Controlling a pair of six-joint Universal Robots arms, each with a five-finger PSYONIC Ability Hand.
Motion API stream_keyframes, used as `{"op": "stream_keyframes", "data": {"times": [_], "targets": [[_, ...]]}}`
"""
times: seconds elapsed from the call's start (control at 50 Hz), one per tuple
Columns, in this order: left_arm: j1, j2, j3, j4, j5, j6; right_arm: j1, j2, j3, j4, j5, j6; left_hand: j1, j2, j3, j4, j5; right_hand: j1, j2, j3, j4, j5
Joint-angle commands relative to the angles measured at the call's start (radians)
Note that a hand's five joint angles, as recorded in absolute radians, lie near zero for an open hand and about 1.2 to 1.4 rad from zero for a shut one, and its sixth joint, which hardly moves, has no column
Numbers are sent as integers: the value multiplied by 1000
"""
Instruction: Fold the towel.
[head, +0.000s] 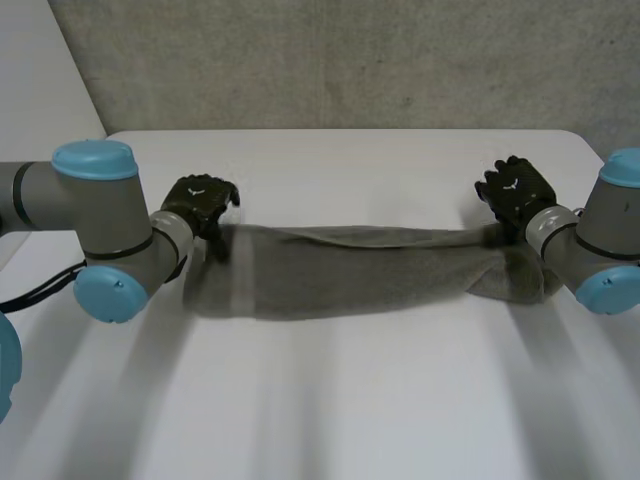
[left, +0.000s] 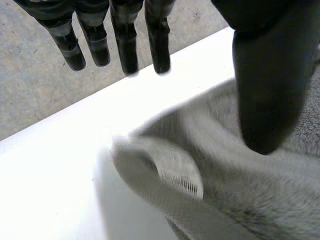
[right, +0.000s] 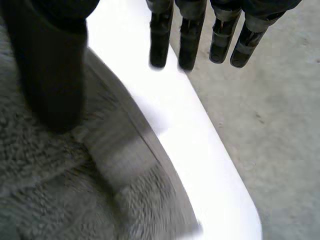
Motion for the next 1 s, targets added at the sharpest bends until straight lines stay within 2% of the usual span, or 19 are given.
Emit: {"op": "stream_keyframes", "data": {"times": [0.02, 0.22, 0.36, 0.44, 0.5, 0.54, 0.62, 0.64, 0.7, 0.78, 0.86, 1.0], "targets": [[-4, 55, -6, 0, -5, 0, 4, -87, 36, -26, 51, 35, -161, -161, -44, -52, -150, -264, -260, -6, -6, -200], [-2, 156, -51, -3, -6, 0, -16, -261, 140, -15, 48, 172, -164, -164, -44, -52, -153, -264, -260, -6, -6, -200], [-5, 268, -234, -8, 3, 4, -25, -371, 265, 6, 45, 186, -112, -111, -44, -52, -101, -264, -260, -6, -6, -200], [-15, 317, -330, -9, 11, 4, -74, -443, 341, 54, 35, 186, -85, -84, -44, -52, -74, -264, -260, -6, -6, -200], [-16, 354, -422, -4, 12, 6, -119, -481, 400, 106, -4, 181, -56, -55, -44, -52, -45, -264, -260, -6, -6, -200], [-15, 374, -495, 0, 8, 27, -155, -501, 444, 157, -62, 178, -32, -32, -44, -52, -21, -264, -260, -6, -6, -200], [-7, 368, -540, 8, 2, 59, -195, -504, 482, 181, -96, 177, 9, 9, -44, -52, 20, -264, -260, -6, -6, -200], [-1, 362, -554, 14, 0, 67, -212, -504, 504, 181, -109, 175, 20, 21, -44, -52, 31, -204, -200, -6, -6, -140], [5, 348, -561, 29, -1, 70, -231, -498, 541, 181, -115, 174, 67, 68, -44, -52, 78, -101, -97, -6, -6, -37], [5, 331, -555, 38, -1, 70, -234, -484, 559, 168, -116, 172, 123, 124, -44, -52, 134, -74, -70, -6, -6, -11], [5, 316, -542, 63, -3, 73, -260, -418, 556, 120, -120, 160, 223, 224, -44, -52, 234, -36, -32, -6, -6, 28], [5, 302, -525, 86, -6, 73, -275, -335, 521, 85, -118, 89, 235, 236, -44, -52, 246, 20, 24, -6, -6, 83]]}}
